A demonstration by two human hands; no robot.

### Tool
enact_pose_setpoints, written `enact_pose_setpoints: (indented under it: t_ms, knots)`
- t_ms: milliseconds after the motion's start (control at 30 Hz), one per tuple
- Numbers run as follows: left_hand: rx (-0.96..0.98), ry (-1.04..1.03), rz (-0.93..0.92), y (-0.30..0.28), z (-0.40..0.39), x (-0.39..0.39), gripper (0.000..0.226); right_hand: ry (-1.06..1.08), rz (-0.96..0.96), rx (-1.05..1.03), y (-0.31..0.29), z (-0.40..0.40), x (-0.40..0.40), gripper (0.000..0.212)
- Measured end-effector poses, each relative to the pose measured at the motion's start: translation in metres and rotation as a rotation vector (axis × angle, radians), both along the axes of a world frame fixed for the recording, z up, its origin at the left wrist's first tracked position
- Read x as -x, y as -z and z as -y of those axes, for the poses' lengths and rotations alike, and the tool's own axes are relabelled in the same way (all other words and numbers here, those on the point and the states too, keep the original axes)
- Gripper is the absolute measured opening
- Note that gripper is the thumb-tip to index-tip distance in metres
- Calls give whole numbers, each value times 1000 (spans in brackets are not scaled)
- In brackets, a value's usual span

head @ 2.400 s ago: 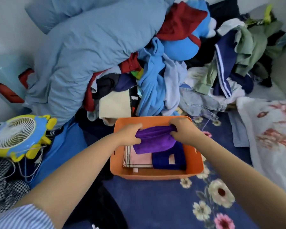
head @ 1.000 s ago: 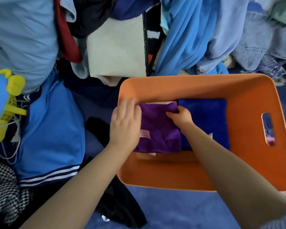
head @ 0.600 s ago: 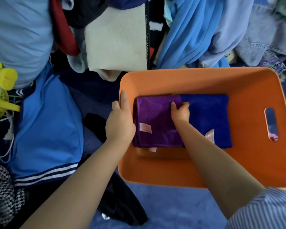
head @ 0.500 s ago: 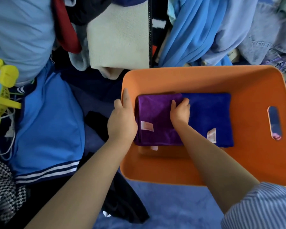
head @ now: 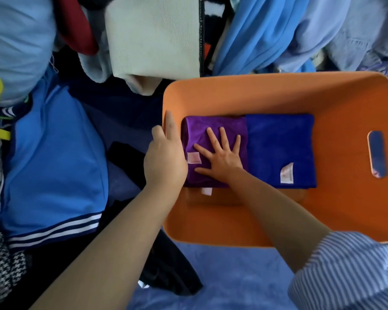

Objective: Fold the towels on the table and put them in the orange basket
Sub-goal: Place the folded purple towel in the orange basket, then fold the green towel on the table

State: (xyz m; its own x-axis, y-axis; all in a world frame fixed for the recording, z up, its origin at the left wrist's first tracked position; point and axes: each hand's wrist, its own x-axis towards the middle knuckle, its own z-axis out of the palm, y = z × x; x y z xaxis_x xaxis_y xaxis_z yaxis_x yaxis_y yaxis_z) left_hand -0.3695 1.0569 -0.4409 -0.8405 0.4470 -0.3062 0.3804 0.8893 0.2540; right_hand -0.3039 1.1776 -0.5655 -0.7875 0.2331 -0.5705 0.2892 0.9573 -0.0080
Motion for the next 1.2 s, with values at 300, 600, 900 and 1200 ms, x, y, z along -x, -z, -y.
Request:
enact_pose_setpoints:
  t_ms: [300, 600, 900, 1200]
  knots:
    - [18, -25, -16, 7, -16, -1, 72, 46, 87, 63, 2, -3, 13, 76]
    - [-109, -41, -13, -8, 2, -3, 54, 179, 11, 222, -76, 18, -20, 63]
    - [-70, 98, -147, -72, 27, -53, 16, 325, -163, 202, -198, 17, -85, 54]
    - [4, 353, -276, -177, 18, -125, 25, 394, -325, 186, -284, 33, -161, 51]
